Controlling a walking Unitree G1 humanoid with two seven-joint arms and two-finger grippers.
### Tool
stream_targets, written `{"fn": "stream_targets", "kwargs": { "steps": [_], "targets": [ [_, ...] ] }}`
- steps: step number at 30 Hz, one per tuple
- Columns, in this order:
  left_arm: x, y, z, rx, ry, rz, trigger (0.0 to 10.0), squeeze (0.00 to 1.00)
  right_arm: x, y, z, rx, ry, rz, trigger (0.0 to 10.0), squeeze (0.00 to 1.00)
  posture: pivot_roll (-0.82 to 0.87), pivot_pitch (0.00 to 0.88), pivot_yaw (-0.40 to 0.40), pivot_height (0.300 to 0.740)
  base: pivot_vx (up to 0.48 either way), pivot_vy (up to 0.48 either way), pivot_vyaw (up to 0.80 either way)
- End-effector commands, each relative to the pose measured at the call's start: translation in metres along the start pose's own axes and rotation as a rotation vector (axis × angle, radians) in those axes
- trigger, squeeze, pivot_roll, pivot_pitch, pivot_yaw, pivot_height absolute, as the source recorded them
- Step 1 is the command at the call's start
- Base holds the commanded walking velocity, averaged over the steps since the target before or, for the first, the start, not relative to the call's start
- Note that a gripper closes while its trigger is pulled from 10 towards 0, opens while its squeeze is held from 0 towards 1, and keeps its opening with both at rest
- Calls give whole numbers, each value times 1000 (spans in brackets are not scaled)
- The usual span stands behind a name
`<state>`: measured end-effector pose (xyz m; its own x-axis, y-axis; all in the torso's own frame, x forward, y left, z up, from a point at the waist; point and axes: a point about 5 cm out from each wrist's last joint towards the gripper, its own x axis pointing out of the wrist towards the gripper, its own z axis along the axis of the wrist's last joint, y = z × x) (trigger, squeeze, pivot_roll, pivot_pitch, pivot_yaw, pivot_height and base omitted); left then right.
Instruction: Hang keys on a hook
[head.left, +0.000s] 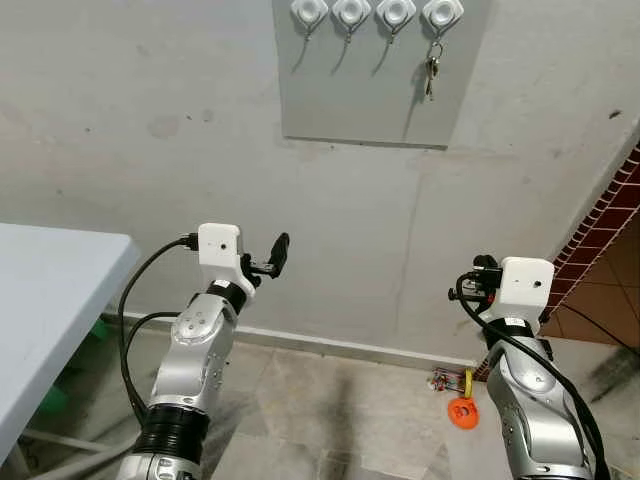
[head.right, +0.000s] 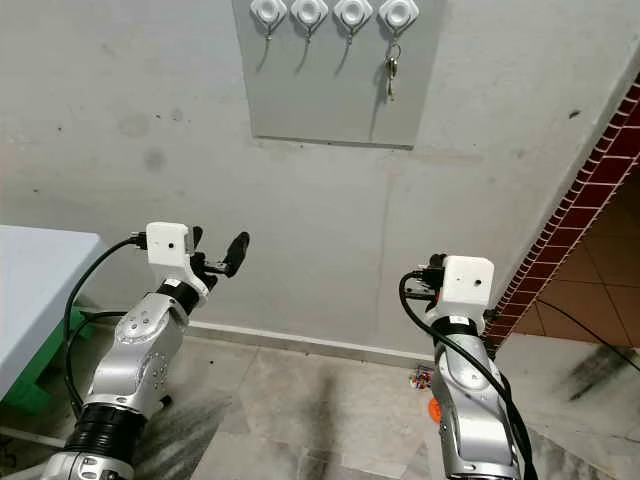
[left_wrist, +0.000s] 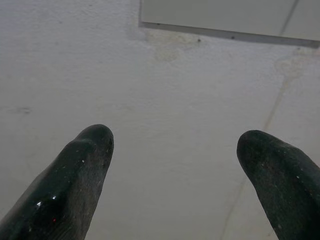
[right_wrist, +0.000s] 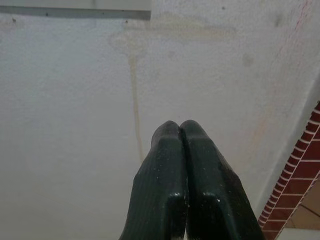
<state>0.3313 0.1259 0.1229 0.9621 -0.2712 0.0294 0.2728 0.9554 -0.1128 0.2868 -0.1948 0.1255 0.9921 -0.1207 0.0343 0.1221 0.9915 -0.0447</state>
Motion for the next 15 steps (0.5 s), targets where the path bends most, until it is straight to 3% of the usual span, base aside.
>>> {"fn": "stream_targets", "kwargs": {
  "steps": [1,8,15],
  "targets": [
    [2,0,3,26,-5,4,10000,0,2,2,8,6,-28,16,10000,0,-60,73,28,740,0,0,0],
    [1,2,9,57,-26,-7,10000,0,8,17,28,35,-125,112,10000,0,-40,66,21,740,0,0,0],
    [-2,7,10,37,-40,21,10000,0,8,20,27,34,-120,134,10000,0,-28,60,9,740,0,0,0]
  ]
}}
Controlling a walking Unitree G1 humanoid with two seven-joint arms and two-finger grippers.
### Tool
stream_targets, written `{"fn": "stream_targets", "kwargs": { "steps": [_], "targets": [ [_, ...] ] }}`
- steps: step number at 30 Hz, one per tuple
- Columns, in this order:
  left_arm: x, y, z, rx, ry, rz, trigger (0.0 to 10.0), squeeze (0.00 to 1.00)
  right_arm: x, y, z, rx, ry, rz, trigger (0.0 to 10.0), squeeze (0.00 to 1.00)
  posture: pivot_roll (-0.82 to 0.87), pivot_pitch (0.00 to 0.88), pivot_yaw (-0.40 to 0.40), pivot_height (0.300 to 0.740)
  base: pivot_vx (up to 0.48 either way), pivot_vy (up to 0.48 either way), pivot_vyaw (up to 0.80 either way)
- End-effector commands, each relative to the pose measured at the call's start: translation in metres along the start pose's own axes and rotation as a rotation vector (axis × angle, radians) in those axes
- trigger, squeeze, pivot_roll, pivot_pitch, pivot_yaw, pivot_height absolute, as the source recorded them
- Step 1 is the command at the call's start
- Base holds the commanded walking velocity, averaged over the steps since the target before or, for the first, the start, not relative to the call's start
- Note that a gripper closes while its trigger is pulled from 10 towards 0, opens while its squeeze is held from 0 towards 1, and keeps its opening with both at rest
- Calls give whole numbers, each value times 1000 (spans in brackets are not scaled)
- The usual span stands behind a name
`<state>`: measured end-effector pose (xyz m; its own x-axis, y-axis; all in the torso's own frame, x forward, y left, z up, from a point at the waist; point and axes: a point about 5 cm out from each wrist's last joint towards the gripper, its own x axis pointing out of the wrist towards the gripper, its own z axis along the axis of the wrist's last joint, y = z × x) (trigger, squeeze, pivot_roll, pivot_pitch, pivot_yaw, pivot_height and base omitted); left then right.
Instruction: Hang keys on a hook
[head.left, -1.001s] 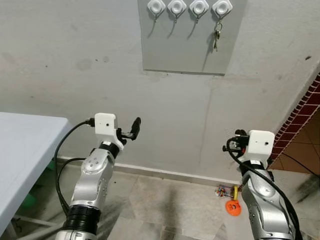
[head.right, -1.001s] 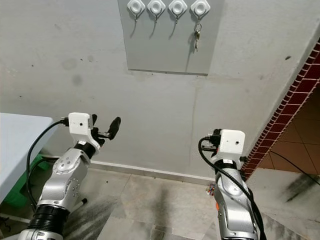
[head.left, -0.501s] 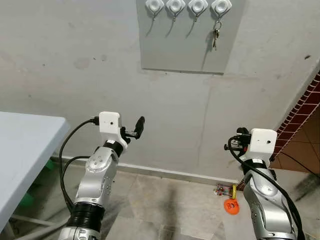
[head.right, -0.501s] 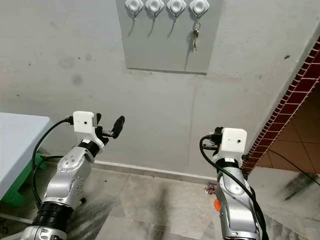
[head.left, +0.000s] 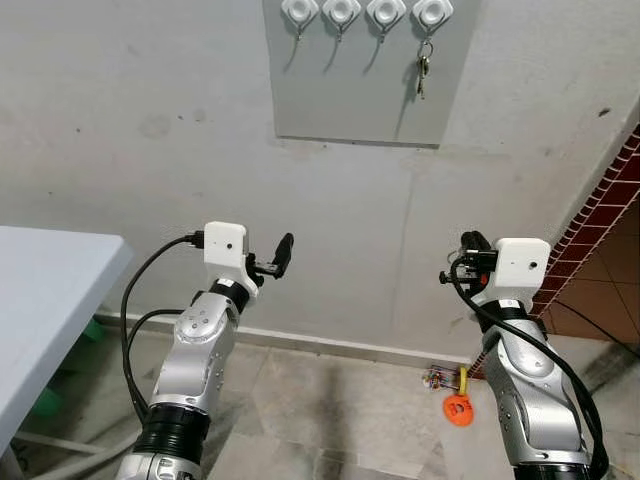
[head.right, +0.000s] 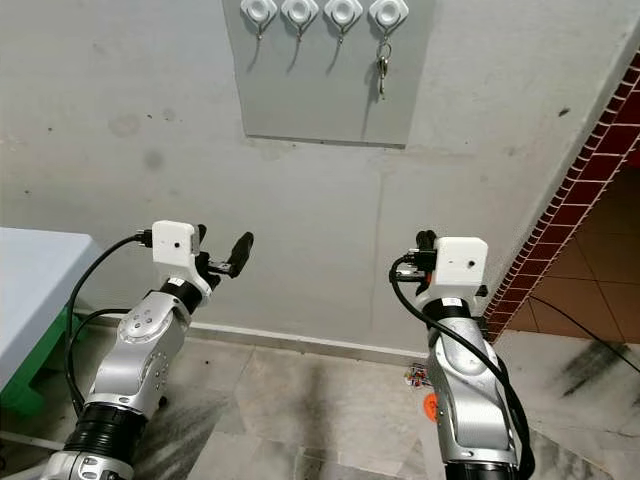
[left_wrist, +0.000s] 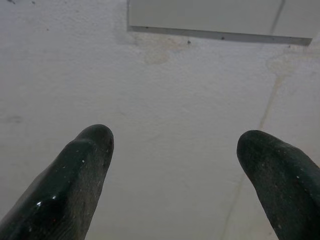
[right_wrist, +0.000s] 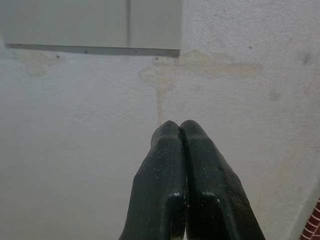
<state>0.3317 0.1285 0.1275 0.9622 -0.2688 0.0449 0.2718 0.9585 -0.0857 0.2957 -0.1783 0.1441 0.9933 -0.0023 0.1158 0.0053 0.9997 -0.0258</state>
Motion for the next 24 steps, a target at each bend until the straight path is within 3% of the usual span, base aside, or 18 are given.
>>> {"fn": "stream_targets", "kwargs": {
  "steps": [1,24],
  "targets": [
    [-1,5,6,10,-24,20,10000,0,1,4,7,5,-34,19,10000,0,-28,60,9,740,0,0,0],
    [0,4,8,-1,-29,22,10000,0,2,3,6,1,-35,37,10000,0,-25,41,-1,740,0,0,0]
  ]
}}
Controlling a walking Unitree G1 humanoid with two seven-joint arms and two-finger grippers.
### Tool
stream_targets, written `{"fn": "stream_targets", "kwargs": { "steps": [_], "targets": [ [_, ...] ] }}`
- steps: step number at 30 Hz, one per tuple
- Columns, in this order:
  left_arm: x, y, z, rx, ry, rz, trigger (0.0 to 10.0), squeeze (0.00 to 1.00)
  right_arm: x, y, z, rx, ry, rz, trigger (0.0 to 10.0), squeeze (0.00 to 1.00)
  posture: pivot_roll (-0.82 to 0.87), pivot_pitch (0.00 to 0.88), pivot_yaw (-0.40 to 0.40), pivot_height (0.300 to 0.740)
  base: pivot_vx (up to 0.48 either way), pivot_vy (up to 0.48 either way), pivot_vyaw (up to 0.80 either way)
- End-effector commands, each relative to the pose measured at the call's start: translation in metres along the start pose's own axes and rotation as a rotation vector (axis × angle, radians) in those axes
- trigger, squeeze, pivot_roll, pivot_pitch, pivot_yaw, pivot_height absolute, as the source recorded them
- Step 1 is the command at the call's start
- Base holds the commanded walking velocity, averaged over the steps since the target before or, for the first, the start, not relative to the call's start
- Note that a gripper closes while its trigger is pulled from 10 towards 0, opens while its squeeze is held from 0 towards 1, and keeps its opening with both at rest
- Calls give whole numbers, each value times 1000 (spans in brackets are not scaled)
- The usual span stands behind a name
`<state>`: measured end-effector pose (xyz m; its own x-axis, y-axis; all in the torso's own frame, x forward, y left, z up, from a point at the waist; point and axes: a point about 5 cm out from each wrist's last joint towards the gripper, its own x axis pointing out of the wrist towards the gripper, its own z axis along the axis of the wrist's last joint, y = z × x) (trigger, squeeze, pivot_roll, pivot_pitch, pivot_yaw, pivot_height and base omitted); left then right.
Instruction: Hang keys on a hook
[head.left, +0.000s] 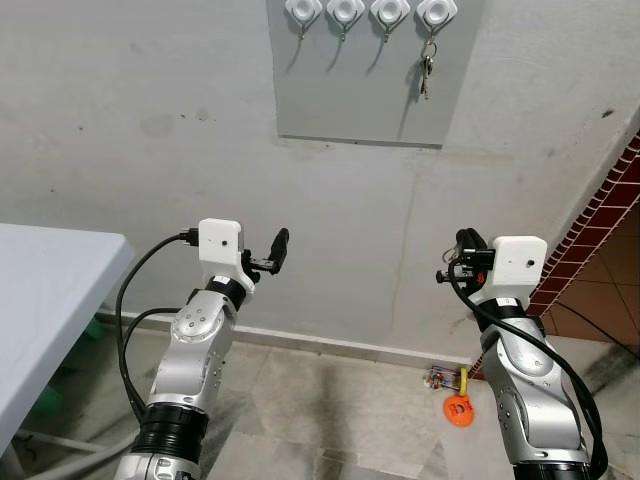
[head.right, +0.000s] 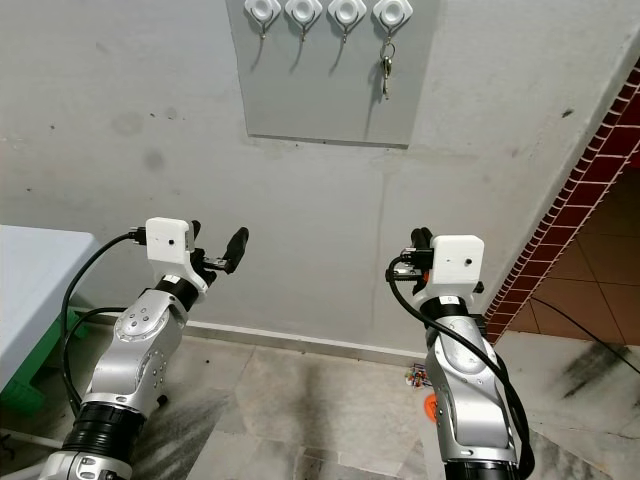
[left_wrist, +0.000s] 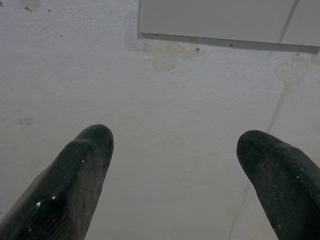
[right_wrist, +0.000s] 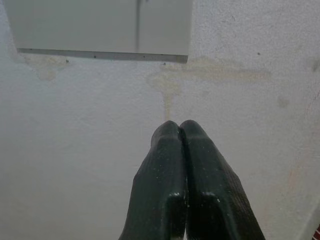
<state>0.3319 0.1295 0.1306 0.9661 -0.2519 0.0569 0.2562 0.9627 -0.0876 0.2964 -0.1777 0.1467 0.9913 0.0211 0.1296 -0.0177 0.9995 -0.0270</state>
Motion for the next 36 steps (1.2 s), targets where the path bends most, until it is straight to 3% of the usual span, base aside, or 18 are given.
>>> {"fn": "stream_targets", "kwargs": {
  "steps": [1,12,36],
  "targets": [
    [0,3,5,2,-16,6,10000,0,1,3,4,-1,-21,14,10000,0,-25,41,-1,740,0,0,0],
    [0,3,5,3,-20,2,10000,0,-1,3,2,-3,-14,15,10000,0,-25,40,0,740,162,0,0],
    [-3,4,3,-6,-16,12,10000,0,-4,4,-1,-4,-2,22,10000,0,-21,48,-4,740,394,0,0]
  ]
}}
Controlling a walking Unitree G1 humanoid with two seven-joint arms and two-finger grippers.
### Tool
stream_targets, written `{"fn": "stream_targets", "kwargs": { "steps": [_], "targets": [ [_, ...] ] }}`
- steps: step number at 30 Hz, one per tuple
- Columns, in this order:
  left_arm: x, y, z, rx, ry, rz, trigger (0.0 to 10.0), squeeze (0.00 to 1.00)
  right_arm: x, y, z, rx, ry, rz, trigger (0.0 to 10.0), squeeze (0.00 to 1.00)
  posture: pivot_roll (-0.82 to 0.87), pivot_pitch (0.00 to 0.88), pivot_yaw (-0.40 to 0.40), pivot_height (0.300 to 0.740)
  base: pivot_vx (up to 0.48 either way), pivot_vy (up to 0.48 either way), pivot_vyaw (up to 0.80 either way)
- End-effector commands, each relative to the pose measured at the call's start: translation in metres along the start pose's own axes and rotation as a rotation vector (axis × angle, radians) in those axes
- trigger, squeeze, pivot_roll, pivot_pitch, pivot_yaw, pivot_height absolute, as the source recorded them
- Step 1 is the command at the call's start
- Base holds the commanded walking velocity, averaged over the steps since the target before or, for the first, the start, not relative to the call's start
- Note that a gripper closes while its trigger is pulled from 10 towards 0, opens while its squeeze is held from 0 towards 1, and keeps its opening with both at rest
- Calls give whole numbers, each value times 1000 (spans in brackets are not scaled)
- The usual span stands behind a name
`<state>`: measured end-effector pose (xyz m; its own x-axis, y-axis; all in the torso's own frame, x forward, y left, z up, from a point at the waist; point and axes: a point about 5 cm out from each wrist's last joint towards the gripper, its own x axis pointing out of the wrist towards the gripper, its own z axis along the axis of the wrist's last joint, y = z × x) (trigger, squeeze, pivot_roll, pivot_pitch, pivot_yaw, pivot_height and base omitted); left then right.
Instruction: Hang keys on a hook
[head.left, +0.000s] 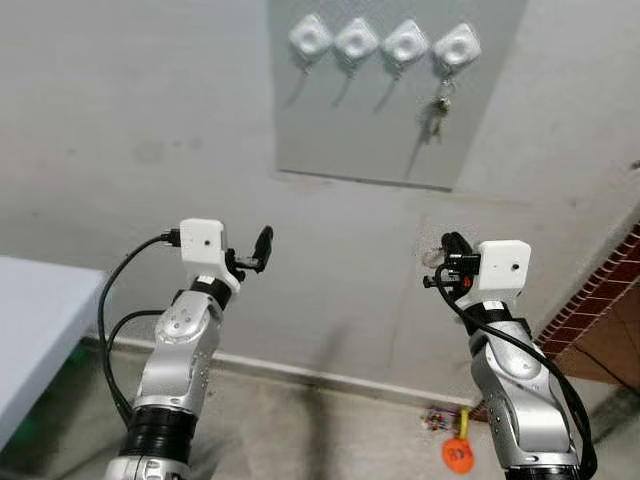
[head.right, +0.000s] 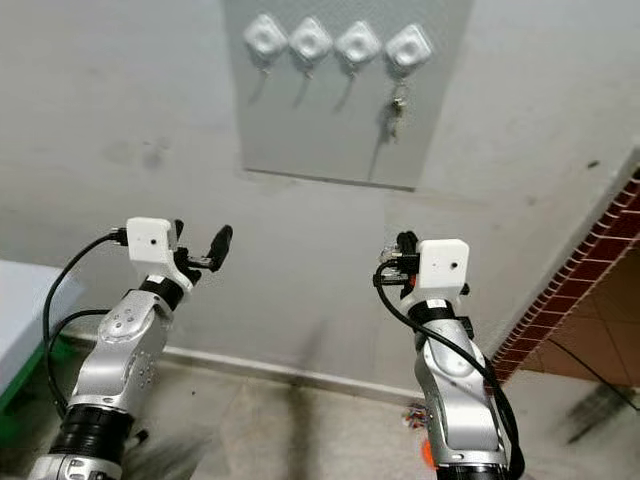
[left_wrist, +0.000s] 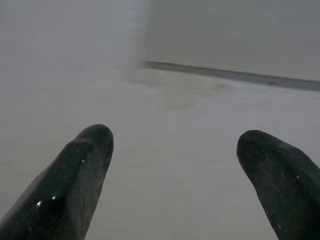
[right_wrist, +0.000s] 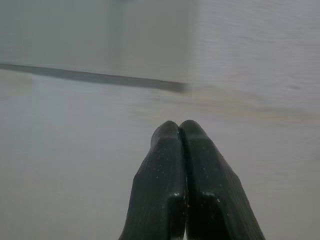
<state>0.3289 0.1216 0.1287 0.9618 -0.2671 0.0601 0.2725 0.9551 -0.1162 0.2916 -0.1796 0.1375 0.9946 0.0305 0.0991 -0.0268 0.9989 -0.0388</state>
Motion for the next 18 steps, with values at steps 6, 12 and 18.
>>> {"fn": "stream_targets", "kwargs": {
  "steps": [6,12,18],
  "targets": [
    [-3,12,7,31,-26,38,10000,0,2,5,7,3,-27,16,10000,0,-21,48,-4,740,187,0,0],
    [-3,10,14,55,-50,11,10000,0,3,5,7,-4,-25,31,10000,0,-18,49,-7,740,0,0,0],
    [-1,-6,32,138,-109,-102,10000,0,12,6,19,-21,-64,94,10000,0,-18,62,-8,740,0,0,0]
  ]
}}
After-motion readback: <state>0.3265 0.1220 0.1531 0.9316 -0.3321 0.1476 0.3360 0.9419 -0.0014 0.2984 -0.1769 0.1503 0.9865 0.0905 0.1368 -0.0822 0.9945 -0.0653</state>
